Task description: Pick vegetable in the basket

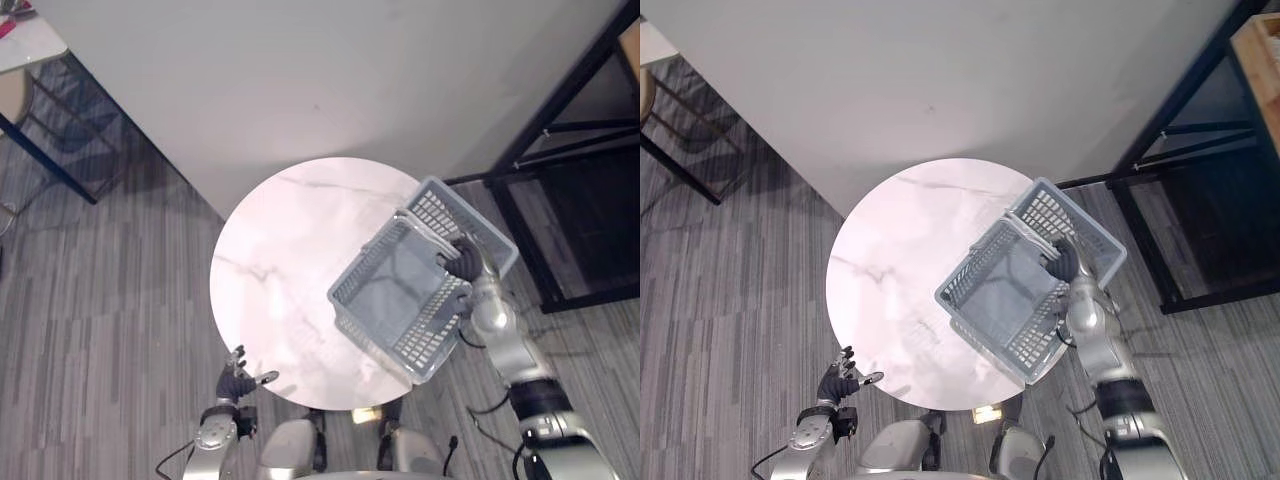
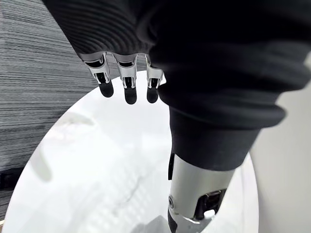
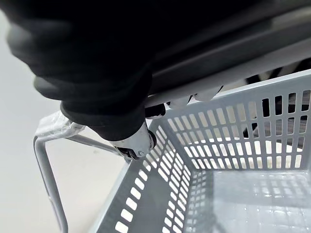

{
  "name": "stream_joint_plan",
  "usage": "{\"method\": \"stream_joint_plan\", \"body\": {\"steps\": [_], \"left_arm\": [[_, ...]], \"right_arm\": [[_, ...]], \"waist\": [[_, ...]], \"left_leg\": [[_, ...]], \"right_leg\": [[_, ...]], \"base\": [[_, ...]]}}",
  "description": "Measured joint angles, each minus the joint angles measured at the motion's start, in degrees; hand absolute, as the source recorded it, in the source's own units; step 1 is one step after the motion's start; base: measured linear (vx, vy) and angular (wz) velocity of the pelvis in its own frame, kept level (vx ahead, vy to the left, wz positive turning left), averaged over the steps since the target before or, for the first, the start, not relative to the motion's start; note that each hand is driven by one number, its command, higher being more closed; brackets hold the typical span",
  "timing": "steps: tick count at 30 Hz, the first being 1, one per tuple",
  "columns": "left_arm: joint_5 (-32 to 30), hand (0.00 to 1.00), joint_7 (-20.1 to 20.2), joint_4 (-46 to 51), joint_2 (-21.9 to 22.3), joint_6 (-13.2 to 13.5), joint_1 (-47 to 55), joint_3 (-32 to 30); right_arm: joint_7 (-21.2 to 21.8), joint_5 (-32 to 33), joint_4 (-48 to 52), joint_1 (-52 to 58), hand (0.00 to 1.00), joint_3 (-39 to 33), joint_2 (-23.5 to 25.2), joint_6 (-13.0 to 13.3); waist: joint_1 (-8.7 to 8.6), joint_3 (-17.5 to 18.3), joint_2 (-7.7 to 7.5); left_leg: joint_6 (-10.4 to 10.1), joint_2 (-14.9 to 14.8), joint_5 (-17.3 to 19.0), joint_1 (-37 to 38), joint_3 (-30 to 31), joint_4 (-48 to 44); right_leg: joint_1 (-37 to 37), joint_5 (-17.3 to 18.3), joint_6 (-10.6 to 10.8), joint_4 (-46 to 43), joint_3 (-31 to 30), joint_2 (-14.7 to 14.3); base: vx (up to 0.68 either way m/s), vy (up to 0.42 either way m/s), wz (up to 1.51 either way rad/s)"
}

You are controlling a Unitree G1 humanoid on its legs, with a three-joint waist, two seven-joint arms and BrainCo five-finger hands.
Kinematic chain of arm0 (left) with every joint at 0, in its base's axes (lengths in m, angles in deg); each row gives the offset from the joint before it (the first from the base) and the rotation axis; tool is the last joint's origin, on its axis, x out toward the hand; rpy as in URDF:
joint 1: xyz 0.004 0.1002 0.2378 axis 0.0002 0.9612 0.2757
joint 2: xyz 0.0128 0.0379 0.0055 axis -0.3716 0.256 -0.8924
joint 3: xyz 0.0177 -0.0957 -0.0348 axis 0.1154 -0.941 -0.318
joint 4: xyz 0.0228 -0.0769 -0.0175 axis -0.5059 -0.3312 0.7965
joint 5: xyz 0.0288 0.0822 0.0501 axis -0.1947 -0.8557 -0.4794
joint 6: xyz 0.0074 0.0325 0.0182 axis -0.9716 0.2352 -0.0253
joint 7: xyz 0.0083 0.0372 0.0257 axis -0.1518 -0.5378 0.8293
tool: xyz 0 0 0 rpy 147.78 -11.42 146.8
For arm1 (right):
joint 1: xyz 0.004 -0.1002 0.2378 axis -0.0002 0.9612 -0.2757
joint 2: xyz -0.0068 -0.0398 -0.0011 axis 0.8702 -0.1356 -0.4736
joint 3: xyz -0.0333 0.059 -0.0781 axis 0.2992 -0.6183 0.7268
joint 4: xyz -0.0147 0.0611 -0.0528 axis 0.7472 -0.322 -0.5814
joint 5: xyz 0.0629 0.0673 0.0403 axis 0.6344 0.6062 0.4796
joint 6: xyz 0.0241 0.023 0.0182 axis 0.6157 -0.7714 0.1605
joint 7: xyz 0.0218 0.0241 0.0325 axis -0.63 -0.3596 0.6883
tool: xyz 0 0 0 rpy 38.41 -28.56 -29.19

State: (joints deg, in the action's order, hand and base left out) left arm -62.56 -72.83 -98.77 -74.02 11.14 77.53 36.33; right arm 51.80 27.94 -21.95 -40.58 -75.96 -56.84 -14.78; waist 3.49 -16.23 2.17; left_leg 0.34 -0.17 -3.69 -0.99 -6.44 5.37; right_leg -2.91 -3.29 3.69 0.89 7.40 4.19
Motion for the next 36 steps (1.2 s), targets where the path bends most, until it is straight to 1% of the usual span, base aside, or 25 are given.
{"method": "stream_joint_plan", "body": {"steps": [2, 4, 7, 8, 11, 15, 16, 17, 18, 19, 20, 21, 22, 23, 24, 25, 26, 28, 29, 30, 31, 32, 33, 34, 36], "left_arm": [[-0.5, 0.00, 0.0, 0.9, -0.1, -0.4, 1.1, -1.3], [-1.2, 0.00, 0.1, 0.8, -0.5, -0.6, 1.7, -1.4], [-2.4, 0.00, 0.9, 0.7, -0.5, -0.8, 2.1, -1.5], [-2.8, 0.00, 1.1, 0.3, -0.5, -1.2, 2.7, -1.7], [-2.7, 0.00, 1.1, -0.5, -0.4, -1.7, 4.7, -2.3], [-2.1, 0.00, 0.9, -0.4, 0.2, -1.8, 7.1, -4.2], [-2.1, 0.00, 0.9, -0.2, 0.2, -1.8, 7.0, -4.3], [-2.1, 0.00, 0.9, 0.9, 0.1, -1.8, 6.9, -4.5], [-2.1, 0.00, 0.9, 1.4, 0.2, -1.8, 6.8, -4.5], [-2.0, 0.00, 0.8, 2.3, 1.1, -1.6, 5.8, -6.2], [-1.9, 0.00, 0.8, 2.3, 1.2, -1.7, 5.9, -7.4], [-1.6, 0.00, 0.7, 2.3, 1.4, -1.7, 6.0, -8.2], [-1.5, 0.00, 0.7, 2.4, 1.6, -1.8, 6.0, -8.2], [-1.4, 0.00, 0.6, 3.0, 2.1, -1.7, 6.3, -8.1], [-1.4, 0.00, 0.5, 3.3, 2.3, -1.6, 6.3, -8.2], [-0.9, 0.00, 0.4, 3.6, 3.0, -1.6, 6.2, -8.0], [0.0, 0.00, 0.0, 3.8, 4.1, -1.6, 6.2, -8.0], [0.9, 0.00, -0.2, 3.8, 5.6, -1.7, 5.9, -7.0], [1.5, 0.00, -0.2, 3.8, 5.8, -1.7, 5.8, -5.0], [1.7, 0.00, -0.2, 4.1, 5.6, -1.7, 5.2, -3.5], [1.7, 0.00, -0.1, 4.2, 5.7, -1.7, 5.2, -3.1], [1.7, 0.00, -0.1, 4.3, 5.7, -1.7, 5.5, -3.0], [1.7, 0.00, -0.2, 4.5, 5.8, -1.6, 7.5, -3.0], [1.7, 0.00, -0.2, 4.5, 6.0, -1.6, 9.2, -3.0], [1.8, 0.00, -0.2, 4.5, 6.0, -1.6, 9.9, -3.1]], "right_arm": [[0.1, 2.8, 3.9, 3.1, 1.00, -0.7, 0.3, 0.0], [0.2, 5.8, 7.7, 6.9, 1.00, -2.2, 1.5, 0.1], [1.4, 10.0, 11.3, 11.9, 1.00, -4.1, 3.4, 0.2], [2.5, 13.0, 12.2, 14.5, 1.00, -4.7, 4.5, 0.3], [3.0, 16.9, 12.6, 17.0, 1.00, -4.8, 6.8, 0.3], [3.9, 20.3, 13.8, 18.4, 1.00, -4.7, 10.0, 0.4], [3.9, 20.3, 13.8, 18.6, 1.00, -4.8, 10.2, 0.4], [3.8, 20.8, 13.8, 18.8, 1.00, -4.8, 10.8, 0.3], [3.8, 21.2, 13.8, 18.9, 1.00, -5.0, 10.9, 0.2], [3.8, 22.4, 13.8, 18.9, 1.00, -5.7, 11.4, 0.2], [3.8, 23.4, 13.8, 19.5, 1.00, -5.9, 12.0, 0.2], [3.8, 23.8, 13.8, 20.0, 1.00, -6.1, 12.2, 0.3], [3.7, 24.2, 13.8, 20.0, 1.00, -6.0, 12.2, 0.4], [3.5, 24.8, 13.9, 19.8, 1.00, -6.0, 12.8, 1.1], [3.5, 25.1, 13.9, 19.5, 1.00, -5.9, 12.9, 1.5], [3.5, 26.0, 13.9, 18.3, 1.00, -5.9, 12.9, 1.9], [3.4, 27.0, 13.9, 16.9, 1.00, -5.8, 12.7, 2.0], [3.0, 27.7, 13.7, 16.0, 1.00, -5.9, 11.9, 2.0], [2.5, 28.1, 12.8, 16.1, 1.00, -6.0, 11.2, 2.0], [2.3, 28.1, 11.6, 16.0, 1.00, -6.3, 11.2, 2.0], [2.3, 28.0, 11.3, 16.0, 1.00, -6.7, 11.3, 2.0], [2.4, 28.0, 11.1, 16.0, 1.00, -6.5, 11.3, 1.9], [2.4, 28.0, 11.1, 16.1, 1.00, -5.3, 11.5, 1.8], [2.4, 28.0, 11.0, 16.1, 1.00, -5.3, 11.8, 1.7], [2.3, 28.0, 11.0, 16.1, 1.00, -5.7, 11.7, 1.7]], "waist": [[-1.28, 0.5, -0.79], [-2.79, 1.5, -2.25], [-2.86, 2.7, -4.10], [-3.11, 3.6, -4.46], [-4.35, 4.9, -4.00], [-4.17, 5.0, -3.90], [-4.20, 4.9, -4.18], [-4.34, 4.7, -5.11], [-4.44, 4.7, -5.00], [-3.93, 4.4, -3.10], [-3.85, 4.6, -3.41], [-2.77, 4.8, -3.79], [-2.20, 5.1, -4.11], [-1.06, 5.9, -4.67], [-0.65, 6.1, -4.91], [0.12, 6.4, -4.60], [0.64, 6.1, -3.57], [0.12, 5.1, -1.74], [-0.58, 4.5, -0.51], [-1.28, 4.4, -1.27], [-1.32, 4.3, -1.34], [-1.17, 4.3, -1.76], [-1.14, 4.2, -1.55], [-1.18, 4.6, -0.37], [-1.23, 4.9, 0.76]], "left_leg": [[-0.1, 0.0, 0.2, 1.0, -0.7, 0.0], [-0.2, -0.1, 0.9, 2.1, -1.7, 0.0], [-0.4, -0.4, 1.2, 3.2, -3.3, 0.0], [-0.5, -0.5, 1.3, 3.9, -4.2, 0.0], [-0.6, -0.4, 1.3, 4.8, -5.5, 0.0], [-0.3, -0.2, 1.5, 4.8, -9.7, -0.9], [0.1, 0.3, 1.8, 4.1, -9.8, -2.2], [1.6, 0.7, 2.7, 1.5, -10.4, -6.4], [2.3, 0.2, 3.3, 0.2, -10.2, -8.3], [3.9, -3.3, 4.4, -2.6, -10.1, -10.9], [4.0, -3.3, 4.3, -2.7, -9.2, -11.3], [4.0, -3.3, 4.2, -2.8, -9.1, -12.1], [3.7, -3.3, 4.0, -3.5, -9.2, -12.9], [3.7, -3.4, 4.0, -6.7, -9.1, -15.9], [3.7, -3.5, 4.0, -8.6, -9.2, -17.2], [3.2, -4.4, 3.6, -12.9, -9.2, -19.8], [2.2, -5.5, 2.1, -16.2, -8.7, -20.1], [1.0, -6.6, -1.3, -18.2, -6.4, -19.1], [-1.5, -6.6, -6.6, -17.7, -3.1, -15.1], [-2.6, -5.7, -9.7, -16.9, -0.8, -12.2], [-1.3, -5.8, -8.3, -17.2, -1.1, -15.6], [-0.8, -5.7, -3.7, -16.8, -1.6, -21.1], [-3.5, -6.6, 3.1, -12.7, -1.4, -25.8], [-4.8, -6.8, 7.0, -9.1, -0.2, -26.1], [-5.8, -6.7, 9.3, -5.0, 1.3, -22.8]], "right_leg": [[0.3, 0.0, 0.0, -0.2, -1.3, 0.0], [0.7, 0.1, 0.2, -0.2, -2.8, -0.2], [0.7, 1.1, 1.1, -0.8, -4.7, -0.2], [0.7, 1.5, 0.8, -1.2, -5.9, -0.2], [0.7, 1.6, 1.1, -1.7, -7.3, -0.2], [-1.7, 0.8, 1.6, -3.6, -10.9, -0.2], [-2.3, 0.6, 2.0, -4.1, -10.8, 0.0], [-3.5, 0.7, 2.6, -5.1, -10.7, 0.6], [-3.3, 1.2, 2.9, -4.4, -10.1, 0.7], [-8.0, 7.8, -2.0, -23.5, -3.4, 1.2], [-7.3, 11.1, -0.8, -33.3, -2.3, 2.1], [-4.8, 13.7, 1.2, -38.2, -3.0, 2.7], [-3.3, 14.8, 2.2, -39.4, -3.7, 2.9], [0.0, 16.0, 2.6, -36.5, -6.1, 2.5], [1.5, 16.6, 1.6, -32.6, -6.6, 2.0], [3.4, 18.7, -0.2, -23.8, -6.4, 1.2], [3.5, 18.8, -0.4, -18.2, -5.4, -0.1], [3.5, 18.8, -1.1, -15.2, -4.4, -2.0], [3.0, 17.6, -3.0, -15.1, -2.4, -2.9], [2.2, 17.2, -4.1, -14.9, 0.1, -2.2], [1.4, 16.9, -4.5, -15.2, 0.4, -1.9], [0.6, 16.3, -5.3, -15.2, 0.0, -1.2], [-1.0, 13.8, -5.6, -14.1, -2.2, -1.4], [-1.4, 12.3, -5.6, -12.9, -3.7, -2.2], [-1.7, 10.8, -5.4, -11.9, -5.2, -3.2]], "base": [[-0.06, 0.014, -0.36], [-0.10, 0.011, -0.32], [-0.13, -0.011, -0.36], [-0.15, 0.003, -0.38], [-0.10, 0.012, -0.31], [-0.09, 0.010, -0.46], [-0.08, 0.023, -0.18], [-0.07, 0.018, 0.01], [-0.15, -0.003, 0.10], [-0.08, -0.029, 0.28], [-0.11, -0.059, 0.26], [-0.05, -0.059, 0.17], [-0.12, -0.095, 0.04], [-0.11, -0.085, -0.02], [-0.16, -0.122, -0.06], [-0.20, -0.135, -0.18], [-0.23, -0.139, -0.10], [-0.28, -0.144, 0.35], [-0.48, -0.208, 0.88], [-0.49, -0.227, 0.81], [-0.40, -0.183, 0.51], [-0.40, -0.193, -0.11], [-0.40, -0.143, -0.48], [-0.31, -0.057, -0.62], [-0.15, 0.055, -0.54]]}}
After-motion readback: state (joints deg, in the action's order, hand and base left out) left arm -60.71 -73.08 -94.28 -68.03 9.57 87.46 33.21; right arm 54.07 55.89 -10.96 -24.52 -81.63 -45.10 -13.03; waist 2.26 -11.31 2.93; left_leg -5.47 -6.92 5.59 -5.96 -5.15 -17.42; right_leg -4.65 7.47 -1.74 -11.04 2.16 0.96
